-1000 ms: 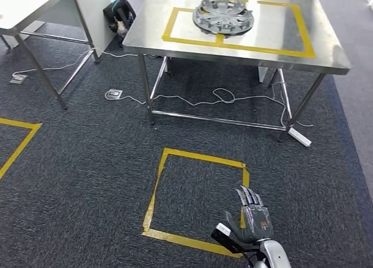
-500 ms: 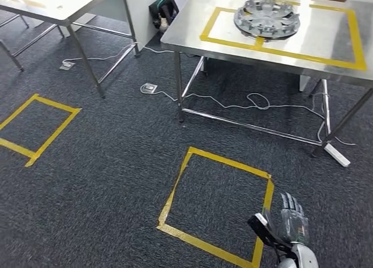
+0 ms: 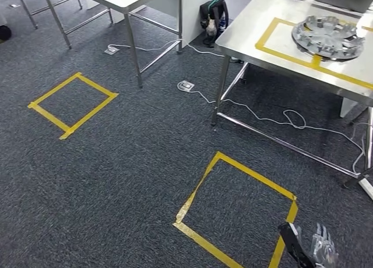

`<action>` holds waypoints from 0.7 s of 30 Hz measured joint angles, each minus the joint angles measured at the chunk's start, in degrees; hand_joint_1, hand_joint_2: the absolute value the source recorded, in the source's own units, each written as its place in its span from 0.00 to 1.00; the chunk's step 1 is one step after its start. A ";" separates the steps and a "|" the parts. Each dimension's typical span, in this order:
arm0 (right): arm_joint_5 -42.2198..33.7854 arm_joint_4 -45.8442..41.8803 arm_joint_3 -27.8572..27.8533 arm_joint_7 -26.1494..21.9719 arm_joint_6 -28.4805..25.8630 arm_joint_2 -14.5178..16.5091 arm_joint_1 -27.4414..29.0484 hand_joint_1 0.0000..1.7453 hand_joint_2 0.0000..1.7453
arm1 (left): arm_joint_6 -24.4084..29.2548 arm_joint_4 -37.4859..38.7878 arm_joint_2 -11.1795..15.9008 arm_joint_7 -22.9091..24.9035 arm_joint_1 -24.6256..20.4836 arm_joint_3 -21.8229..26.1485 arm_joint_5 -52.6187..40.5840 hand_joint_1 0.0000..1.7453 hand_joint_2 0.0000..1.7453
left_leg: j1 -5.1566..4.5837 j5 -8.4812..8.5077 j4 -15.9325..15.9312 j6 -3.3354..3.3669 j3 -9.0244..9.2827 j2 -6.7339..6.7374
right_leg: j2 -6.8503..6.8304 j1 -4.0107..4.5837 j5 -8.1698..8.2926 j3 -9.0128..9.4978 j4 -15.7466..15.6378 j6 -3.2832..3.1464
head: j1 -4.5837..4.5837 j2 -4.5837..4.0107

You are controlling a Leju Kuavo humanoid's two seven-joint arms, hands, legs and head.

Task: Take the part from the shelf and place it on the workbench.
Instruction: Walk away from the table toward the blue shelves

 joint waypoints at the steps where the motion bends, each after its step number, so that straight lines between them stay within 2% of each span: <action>1: -0.58 0.97 -1.25 0.91 0.41 -0.08 0.04 0.00 0.00 | 0.02 0.00 -0.05 0.03 -0.02 0.00 0.05 0.00 0.00 | -0.05 -0.01 0.03 0.05 -0.01 -0.84 | 0.27 0.07 -0.73 -1.69 2.85 -0.10 | 0.04 0.00; 2: -1.08 1.78 -2.40 1.58 0.85 -0.09 0.02 0.00 0.00 | 0.03 0.00 -0.08 0.08 0.01 0.00 0.14 0.00 0.00 | -0.09 -0.01 0.05 0.06 0.03 -1.71 | 0.37 0.11 -0.14 -2.39 3.46 -0.23 | 0.08 0.00; 3: -1.37 2.41 -3.35 1.93 1.14 -0.09 -0.04 0.00 0.00 | 0.05 0.00 -0.08 0.12 0.04 0.00 0.22 0.00 0.00 | -0.09 -0.01 0.08 0.05 0.11 -2.59 | 0.53 0.12 1.59 -1.99 1.69 -0.37 | 0.07 0.00; 4: -1.51 2.92 -4.12 2.14 1.28 -0.10 -0.12 0.00 0.00 | 0.05 0.00 -0.09 0.15 0.06 0.00 0.28 0.00 0.00 | -0.07 -0.01 0.09 0.00 0.22 -3.46 | 1.07 0.07 4.03 -0.57 -1.99 -0.50 | 0.08 0.00; 6: -1.58 3.75 -5.19 2.33 1.33 -0.11 -0.46 0.00 0.00 | 0.06 0.00 -0.12 0.17 0.03 0.00 0.31 0.00 0.00 | -0.14 -0.02 0.19 -0.37 0.32 -5.01 | 3.54 -0.18 7.72 2.57 -9.63 -0.58 | 0.07 0.00; 7: -1.58 4.14 -5.59 2.48 1.33 -0.11 -0.67 0.00 0.00 | 0.06 0.00 -0.13 0.17 0.02 0.00 0.31 0.00 0.00 | -0.19 0.02 0.20 -0.65 0.27 -5.58 | 4.33 -0.24 8.50 3.46 -11.70 -0.66 | 0.04 0.00; 8: -1.58 4.52 -5.98 2.79 1.37 -0.11 -0.90 0.00 0.00 | 0.06 0.00 -0.13 0.19 0.03 0.00 0.31 0.00 0.00 | -0.21 0.12 0.18 -0.99 0.14 -6.11 | 4.62 -0.20 8.59 3.84 -12.36 -0.79 | 0.01 0.00; 10: -1.76 5.20 -6.73 4.01 1.77 -0.09 -1.27 0.00 0.00 | 0.07 0.00 -0.12 0.32 0.17 0.01 0.33 0.00 0.00 | -0.09 0.39 0.10 -1.65 -0.18 -6.86 | 3.15 -0.08 8.89 4.10 -12.37 -1.42 | -0.02 0.00; 11: -1.95 5.44 -7.10 4.74 2.15 -0.06 -1.44 0.00 0.00 | 0.08 0.00 -0.13 0.41 0.26 0.02 0.36 0.00 0.00 | -0.16 0.09 0.52 -1.96 -0.45 -6.09 | 2.48 -0.11 9.05 4.24 -12.43 -1.78 | -0.10 0.00; 12: -2.19 5.67 -7.50 5.44 2.56 -0.04 -1.53 0.00 0.00 | 0.09 0.00 -0.14 0.50 0.28 0.03 0.39 0.00 0.00 | -0.26 -0.81 1.82 -2.25 -1.11 -4.61 | 1.73 -0.17 9.18 4.27 -12.53 -2.14 | -0.23 0.00; 14: -2.50 6.20 -8.36 7.21 3.30 0.05 -1.50 0.00 0.00 | 0.10 0.00 -0.18 0.57 0.11 0.04 0.45 0.00 0.00 | -0.44 -4.41 7.98 -2.68 -4.07 -0.77 | 0.13 -0.09 9.18 4.30 -12.61 -2.58 | -0.50 0.00; 15: -2.58 6.53 -8.82 8.40 3.61 0.14 -1.46 0.00 0.00 | 0.10 0.00 -0.20 0.58 0.01 0.04 0.48 0.00 0.00 | -0.37 -6.23 11.98 -2.82 -6.04 0.27 | -0.80 -0.01 9.11 4.30 -12.60 -2.71 | -0.54 0.00; 16: -2.57 6.88 -9.23 9.74 3.96 0.31 -1.46 0.00 0.00 | 0.10 0.00 -0.22 0.58 -0.04 0.04 0.53 0.00 0.00 | -0.31 -7.31 15.12 -2.90 -7.58 0.79 | -1.76 0.06 9.05 4.30 -12.60 -2.76 | -0.54 0.00; 17: -2.48 7.21 -9.56 11.06 4.26 0.53 -1.53 0.00 0.00 | 0.11 0.00 -0.25 0.58 -0.01 0.05 0.61 0.00 0.00 | -0.27 -7.32 16.45 -2.91 -8.19 1.03 | -2.66 0.09 8.98 4.32 -12.59 -2.80 | -0.54 0.00; 18: -2.34 7.48 -9.79 12.42 4.60 0.80 -1.62 0.00 0.00 | 0.12 0.00 -0.26 0.58 0.06 0.08 0.72 0.00 0.00 | -0.24 -6.26 15.51 -2.86 -7.63 1.22 | -3.48 0.10 8.90 4.39 -12.59 -2.77 | -0.54 0.00; 19: -2.18 7.75 -9.94 13.66 4.96 1.15 -1.73 0.00 0.00 | 0.12 0.00 -0.26 0.58 0.11 0.12 0.83 0.00 0.00 | -0.26 -4.48 12.50 -2.76 -5.95 1.73 | -4.25 0.10 8.80 4.53 -12.59 -2.68 | -0.55 0.00; 21: -2.17 8.19 -10.23 15.76 5.84 1.87 -1.86 0.00 0.00 | 0.14 0.00 -0.31 0.57 0.01 0.25 0.99 0.00 0.00 | -0.51 -1.48 4.72 -2.42 -1.60 4.51 | -5.67 0.36 8.40 4.80 -12.50 -2.28 | -0.60 0.00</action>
